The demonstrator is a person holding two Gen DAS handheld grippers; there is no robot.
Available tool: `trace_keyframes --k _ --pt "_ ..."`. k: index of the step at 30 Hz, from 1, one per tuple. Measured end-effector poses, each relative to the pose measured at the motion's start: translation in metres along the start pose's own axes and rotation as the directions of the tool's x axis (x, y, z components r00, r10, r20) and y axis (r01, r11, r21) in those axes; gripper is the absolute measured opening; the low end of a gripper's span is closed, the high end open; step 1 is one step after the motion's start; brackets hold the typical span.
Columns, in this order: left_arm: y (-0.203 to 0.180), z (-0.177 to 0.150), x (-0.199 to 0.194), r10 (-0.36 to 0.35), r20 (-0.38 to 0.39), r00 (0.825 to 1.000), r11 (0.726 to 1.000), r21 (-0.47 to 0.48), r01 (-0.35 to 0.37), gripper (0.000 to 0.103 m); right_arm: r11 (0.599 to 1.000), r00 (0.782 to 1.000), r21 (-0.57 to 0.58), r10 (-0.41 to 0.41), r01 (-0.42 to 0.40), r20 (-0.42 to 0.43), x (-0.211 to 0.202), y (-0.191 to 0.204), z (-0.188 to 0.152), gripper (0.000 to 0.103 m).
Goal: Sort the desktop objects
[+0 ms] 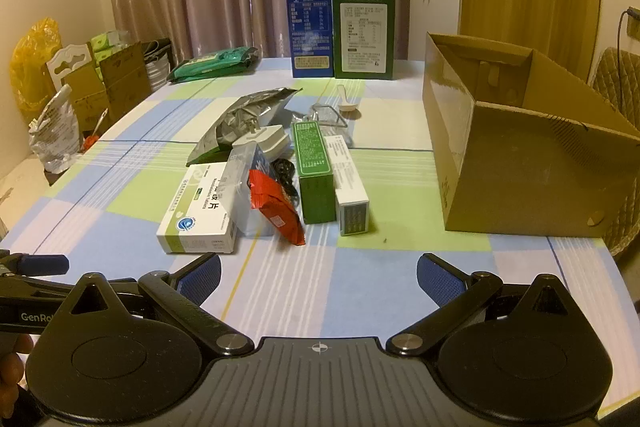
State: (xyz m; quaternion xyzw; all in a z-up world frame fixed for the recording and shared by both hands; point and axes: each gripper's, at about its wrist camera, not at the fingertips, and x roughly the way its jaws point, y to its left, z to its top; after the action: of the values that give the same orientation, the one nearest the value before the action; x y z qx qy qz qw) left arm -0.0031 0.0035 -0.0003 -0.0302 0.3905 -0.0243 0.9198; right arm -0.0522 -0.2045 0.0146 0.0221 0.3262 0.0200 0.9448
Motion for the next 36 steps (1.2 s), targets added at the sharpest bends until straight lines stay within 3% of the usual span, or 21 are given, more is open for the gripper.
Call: trace_keyframes --k 34,35,36 --pt "-0.0013 -0.0016 0.0022 -0.010 -0.019 1.000 1.000 0.015 0.010 0.102 1.000 1.000 -0.001 0.002 -0.002 -0.012 0.0016 0.0015 -0.0027 0.101" --pt "-0.0013 -0.0016 0.0022 -0.087 -0.031 0.996 0.992 0.093 0.090 0.102 1.000 1.000 -0.001 0.003 -0.003 -0.013 0.0018 0.0013 -0.0023 0.101" --pt "-0.0013 -0.0016 0.0022 -0.087 -0.031 0.996 0.992 0.093 0.090 0.102 1.000 1.000 0.000 0.003 -0.003 -0.013 0.0018 0.0012 -0.0023 0.101"
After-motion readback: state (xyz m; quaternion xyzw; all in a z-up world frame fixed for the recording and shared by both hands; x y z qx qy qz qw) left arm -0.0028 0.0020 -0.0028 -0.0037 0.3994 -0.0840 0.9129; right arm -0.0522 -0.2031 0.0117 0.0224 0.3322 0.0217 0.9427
